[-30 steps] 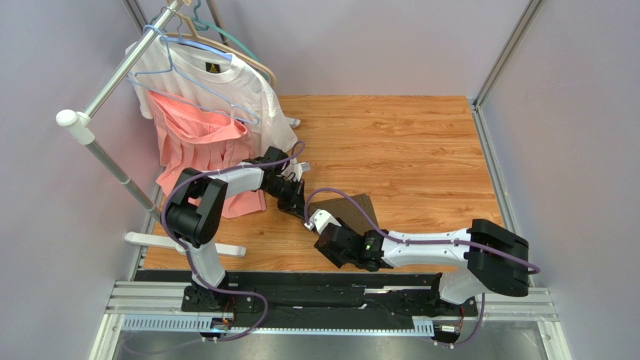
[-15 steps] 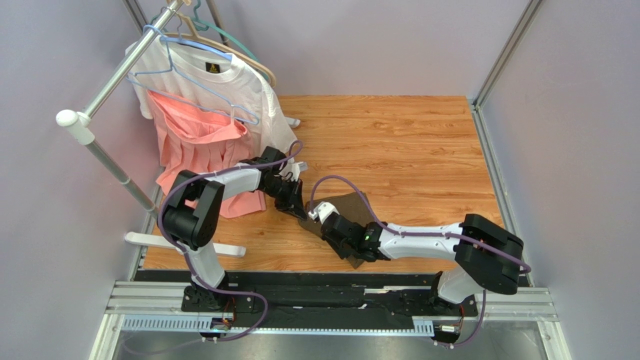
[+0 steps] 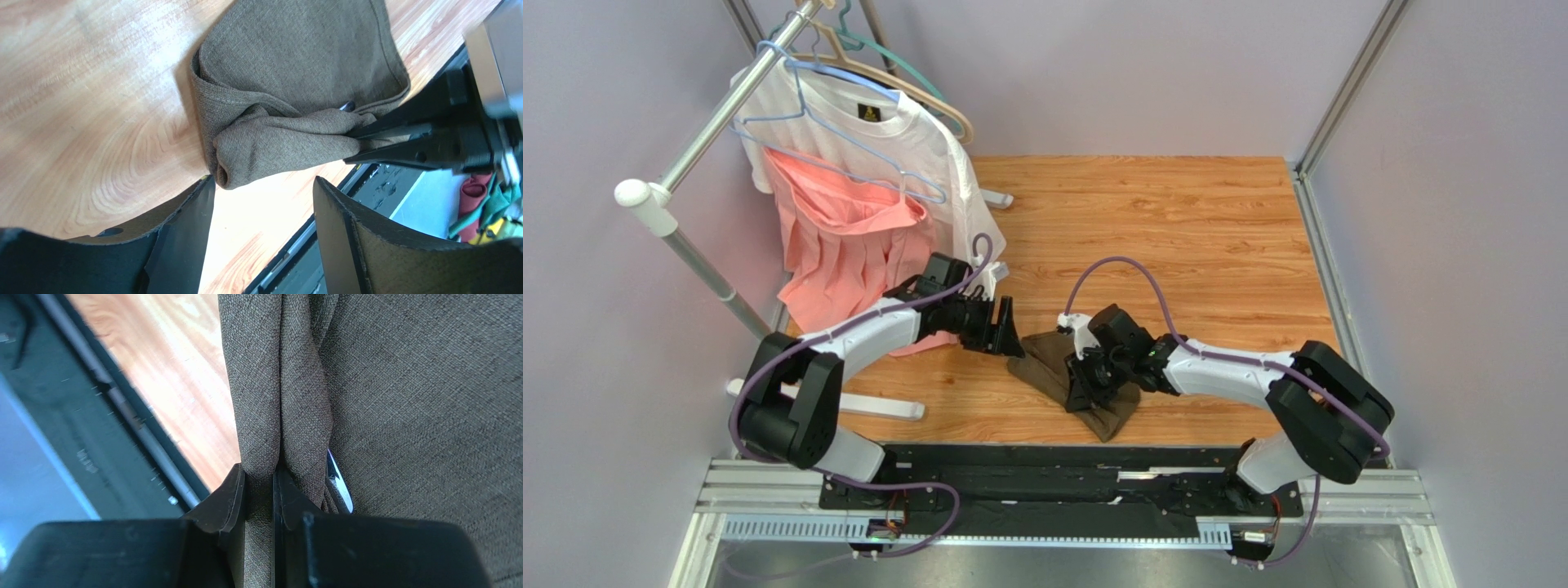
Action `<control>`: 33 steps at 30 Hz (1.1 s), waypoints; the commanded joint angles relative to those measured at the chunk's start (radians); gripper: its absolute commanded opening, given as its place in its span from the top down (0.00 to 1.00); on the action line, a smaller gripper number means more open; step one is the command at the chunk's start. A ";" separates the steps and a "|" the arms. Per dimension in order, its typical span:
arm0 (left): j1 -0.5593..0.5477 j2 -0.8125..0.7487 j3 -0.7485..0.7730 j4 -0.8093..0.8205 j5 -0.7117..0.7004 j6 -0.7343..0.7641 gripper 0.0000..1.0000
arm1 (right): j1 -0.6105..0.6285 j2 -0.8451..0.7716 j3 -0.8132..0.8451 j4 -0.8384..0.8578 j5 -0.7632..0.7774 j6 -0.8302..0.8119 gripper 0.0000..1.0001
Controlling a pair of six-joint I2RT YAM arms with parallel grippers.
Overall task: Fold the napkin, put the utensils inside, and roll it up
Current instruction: Roll the napkin with the utensil
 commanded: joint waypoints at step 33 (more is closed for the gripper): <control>0.015 0.153 -0.206 0.553 0.118 -0.295 0.30 | -0.365 0.267 -0.053 0.239 -0.669 0.092 1.00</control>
